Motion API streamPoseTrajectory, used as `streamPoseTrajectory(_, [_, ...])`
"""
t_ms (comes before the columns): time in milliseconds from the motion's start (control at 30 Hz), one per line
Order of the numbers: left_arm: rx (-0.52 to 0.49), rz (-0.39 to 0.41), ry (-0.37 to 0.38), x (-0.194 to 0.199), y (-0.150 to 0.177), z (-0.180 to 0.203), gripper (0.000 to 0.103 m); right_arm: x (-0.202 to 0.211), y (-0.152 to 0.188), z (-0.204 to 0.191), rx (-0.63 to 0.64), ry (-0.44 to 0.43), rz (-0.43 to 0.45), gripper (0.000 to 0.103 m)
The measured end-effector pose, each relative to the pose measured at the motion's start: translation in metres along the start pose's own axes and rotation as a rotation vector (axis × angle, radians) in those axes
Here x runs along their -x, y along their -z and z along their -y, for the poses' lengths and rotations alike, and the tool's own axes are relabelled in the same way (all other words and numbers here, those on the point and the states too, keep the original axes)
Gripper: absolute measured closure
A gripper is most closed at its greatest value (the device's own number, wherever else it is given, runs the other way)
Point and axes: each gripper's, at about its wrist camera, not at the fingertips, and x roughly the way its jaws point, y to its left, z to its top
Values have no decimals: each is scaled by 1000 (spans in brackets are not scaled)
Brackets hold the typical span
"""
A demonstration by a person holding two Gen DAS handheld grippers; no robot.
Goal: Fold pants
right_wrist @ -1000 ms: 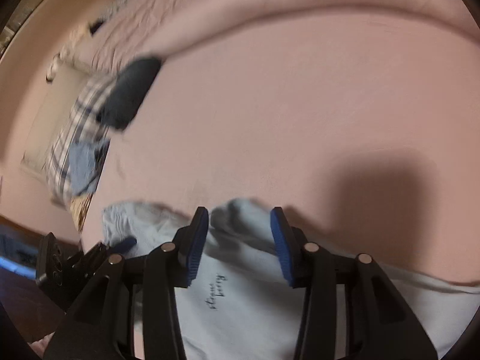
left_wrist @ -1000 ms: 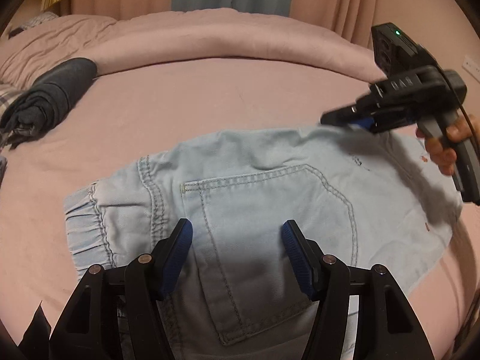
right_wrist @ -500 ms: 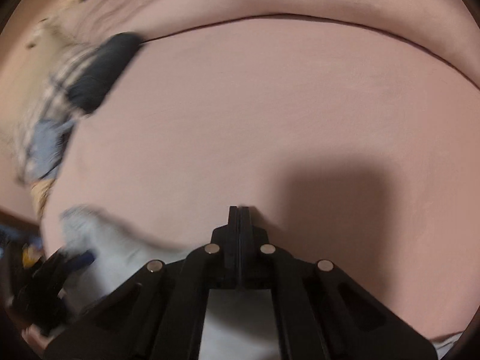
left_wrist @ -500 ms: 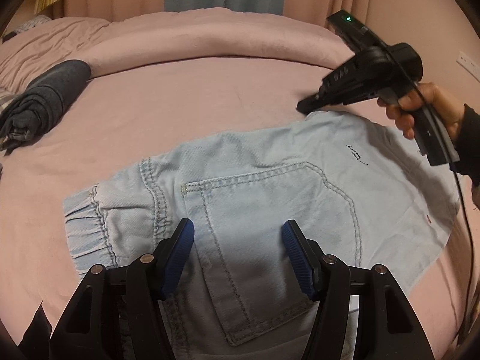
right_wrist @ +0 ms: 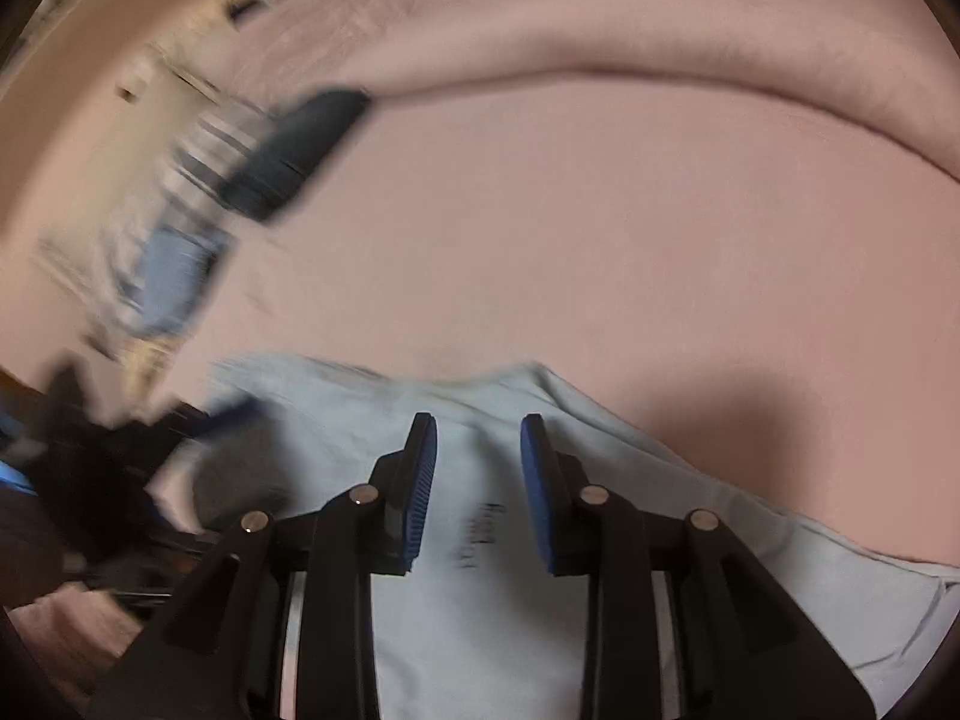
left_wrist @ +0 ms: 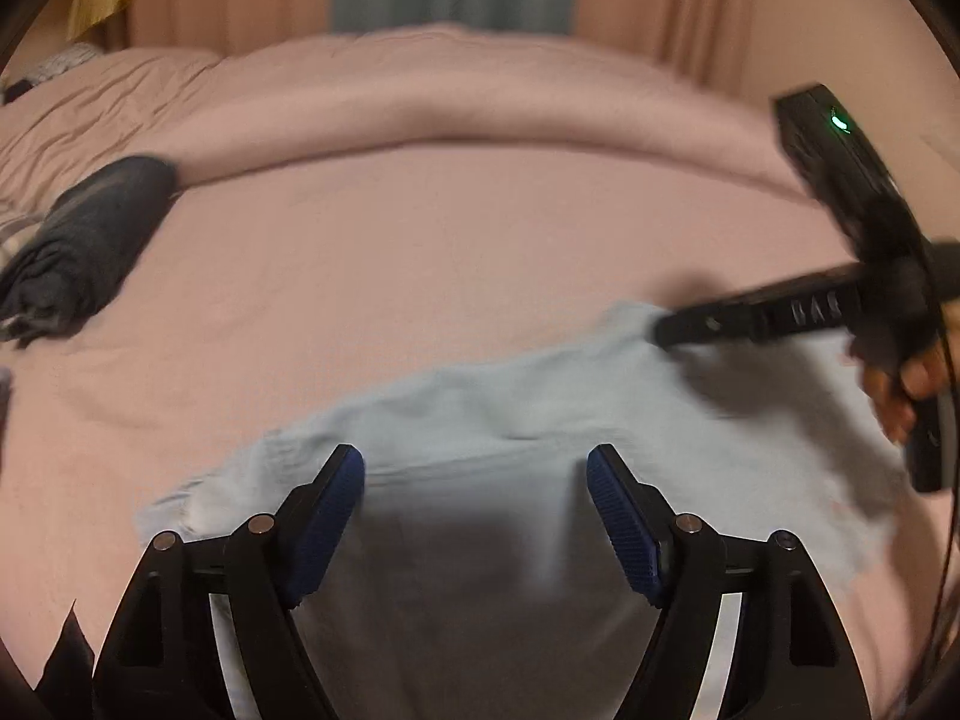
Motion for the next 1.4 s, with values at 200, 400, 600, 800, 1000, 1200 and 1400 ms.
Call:
streamPoseTrajectory(200, [-19, -48, -37, -11, -2, -2, 26, -40, -11, 13, -65, 154, 51, 79])
streamPoseTrajectory(400, [-46, 5, 26, 34, 21, 12, 21, 25, 24, 6, -96, 115, 193, 70])
streamPoseTrajectory(600, [-102, -40, -17, 28, 63, 8, 21, 65, 126, 27, -38, 410, 153, 53])
streamPoseTrajectory(800, [-172, -82, -100, 38, 60, 17, 21, 130, 214, 123, -196, 654, 158, 55])
streamPoseTrajectory(1000, [-113, -48, -33, 60, 45, 48, 21, 194, 251, 194, -465, 808, 212, 52])
streamPoseTrajectory(1200, [-113, -41, 231, 51, 17, 118, 21, 237, 314, 226, -859, 419, 526, 50])
streamPoseTrajectory(1400, [-107, -114, 419, 18, 9, 192, 21, 217, 336, 222, -981, 197, 636, 51])
